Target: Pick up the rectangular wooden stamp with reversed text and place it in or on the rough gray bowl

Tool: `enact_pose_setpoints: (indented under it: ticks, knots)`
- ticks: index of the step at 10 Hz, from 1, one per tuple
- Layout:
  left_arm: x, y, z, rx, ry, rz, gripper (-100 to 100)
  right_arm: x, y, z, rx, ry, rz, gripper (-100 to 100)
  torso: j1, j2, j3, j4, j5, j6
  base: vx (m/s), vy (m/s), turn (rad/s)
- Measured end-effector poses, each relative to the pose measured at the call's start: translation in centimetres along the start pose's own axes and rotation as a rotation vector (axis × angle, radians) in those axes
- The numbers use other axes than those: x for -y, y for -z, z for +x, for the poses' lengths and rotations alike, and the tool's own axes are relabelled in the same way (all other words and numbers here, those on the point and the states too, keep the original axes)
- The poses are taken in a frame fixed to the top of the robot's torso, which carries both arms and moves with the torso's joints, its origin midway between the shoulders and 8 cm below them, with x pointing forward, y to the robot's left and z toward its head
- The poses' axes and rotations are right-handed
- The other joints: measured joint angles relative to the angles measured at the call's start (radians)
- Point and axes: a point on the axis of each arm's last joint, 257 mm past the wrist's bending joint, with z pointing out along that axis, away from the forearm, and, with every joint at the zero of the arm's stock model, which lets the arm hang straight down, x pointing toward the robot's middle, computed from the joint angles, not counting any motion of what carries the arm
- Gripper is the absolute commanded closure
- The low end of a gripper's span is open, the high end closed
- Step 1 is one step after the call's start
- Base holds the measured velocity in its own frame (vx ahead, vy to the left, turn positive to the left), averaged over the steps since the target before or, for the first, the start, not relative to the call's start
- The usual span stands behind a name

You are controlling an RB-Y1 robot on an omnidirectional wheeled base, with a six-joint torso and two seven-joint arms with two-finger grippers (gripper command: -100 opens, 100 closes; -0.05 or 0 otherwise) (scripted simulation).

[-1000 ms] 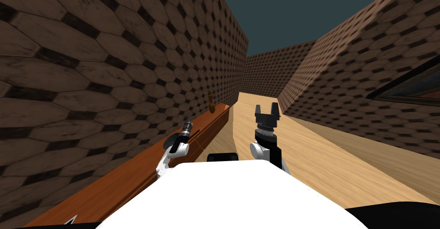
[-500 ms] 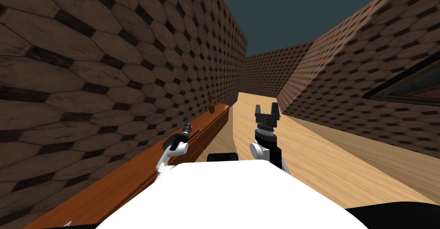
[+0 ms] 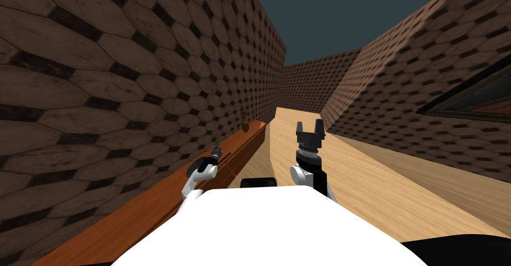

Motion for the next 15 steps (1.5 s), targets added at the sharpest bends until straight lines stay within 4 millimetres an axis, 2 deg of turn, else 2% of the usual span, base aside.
enact_pose_setpoints:
  ticks: [2, 7, 13, 15]
  knots:
    - [-1.4, -0.6, -0.8, 0.01, 0.014, -0.05, -100, 0.0, 0.0, 0.0, 0.0, 0.0, 0.0, 0, 0.0, 0.0, 0.0, 0.0, 0.0, 0.0, 0.022, 0.002, -0.021]
    - [-6.6, -1.6, -3.0, 0.047, 0.066, -0.206, -100, 0.0, 0.0, 0.0, 0.0, 0.0, 0.0, 0, 0.0, 0.0, 0.0, 0.0, 0.0, 0.0, 0.032, 0.003, -0.012]
    - [-12.8, -1.7, -5.7, 0.102, 0.149, -0.419, -100, 0.0, 0.0, 0.0, 0.0, 0.0, 0.0, 0, 0.0, -0.002, -0.001, 0.0, 0.0, 0.0, 0.05, 0.004, -0.008]
    - [-14.9, -1.2, -6.6, 0.122, 0.179, -0.494, -100, 0.0, 0.0, 0.0, 0.0, 0.0, 0.0, 0, 0.0, -0.002, -0.001, 0.0, 0.0, 0.0, 0.055, 0.003, -0.001]
